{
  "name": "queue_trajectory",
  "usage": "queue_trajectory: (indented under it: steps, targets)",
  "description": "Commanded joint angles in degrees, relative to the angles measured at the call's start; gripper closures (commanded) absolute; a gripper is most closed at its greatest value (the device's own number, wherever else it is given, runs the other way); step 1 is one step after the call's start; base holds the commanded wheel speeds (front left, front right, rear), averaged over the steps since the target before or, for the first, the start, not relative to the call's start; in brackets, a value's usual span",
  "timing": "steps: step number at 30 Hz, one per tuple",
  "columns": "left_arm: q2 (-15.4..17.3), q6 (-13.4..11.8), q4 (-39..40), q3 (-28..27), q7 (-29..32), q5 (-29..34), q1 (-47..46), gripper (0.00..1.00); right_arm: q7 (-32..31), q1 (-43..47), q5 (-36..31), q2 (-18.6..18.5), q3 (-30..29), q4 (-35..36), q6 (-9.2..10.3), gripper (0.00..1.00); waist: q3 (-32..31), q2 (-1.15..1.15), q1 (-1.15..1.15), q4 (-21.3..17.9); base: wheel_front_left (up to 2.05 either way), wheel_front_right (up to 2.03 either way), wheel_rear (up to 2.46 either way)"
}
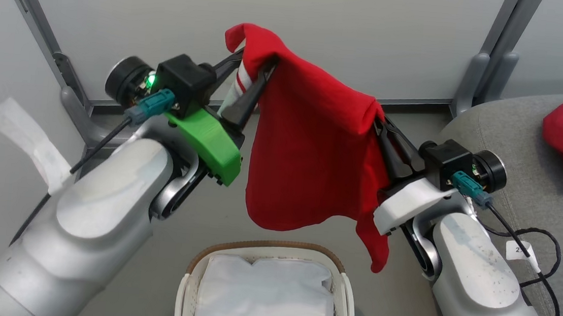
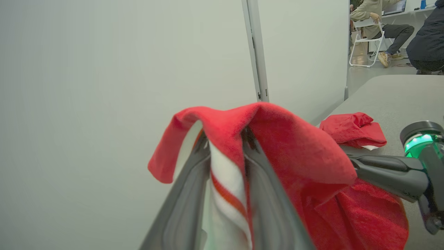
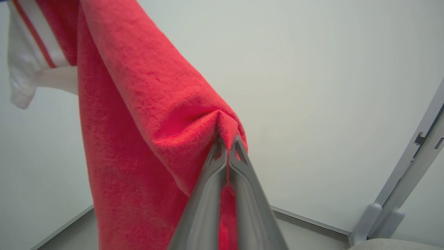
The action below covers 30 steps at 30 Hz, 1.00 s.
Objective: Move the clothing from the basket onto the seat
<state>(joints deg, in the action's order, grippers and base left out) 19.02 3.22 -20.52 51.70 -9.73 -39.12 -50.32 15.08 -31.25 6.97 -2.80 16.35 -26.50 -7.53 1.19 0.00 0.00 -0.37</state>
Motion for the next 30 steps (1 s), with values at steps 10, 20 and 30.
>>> queue_trajectory:
  steps: [10,20,30]
  targets:
    - [-3.1,-2.8,-4.3,-2.9,-5.4,-1.2,13.2,0.00,0.1,0.9,-1.9,-0.2,-6.6,2.1,0.08,1.00,1.8,0.00,0.00,-0.8,0.00,0.00,0.00]
    - [-7.1,-0.7,-5.4,-9.5,-5.5,3.5,24.1,0.00,0.1,1.5,-3.6,-0.2,-9.9,3.2,0.08,1.00,2.5,0.00,0.00,-2.4,0.00,0.00,0.00]
    - [-10.5,1.8,-6.5,-14.1,-5.4,9.5,29.0,0.00,0.1,2.1,-3.4,-0.2,-11.4,3.1,0.08,1.00,3.0,0.00,0.00,-4.2,0.00,0.00,0.00]
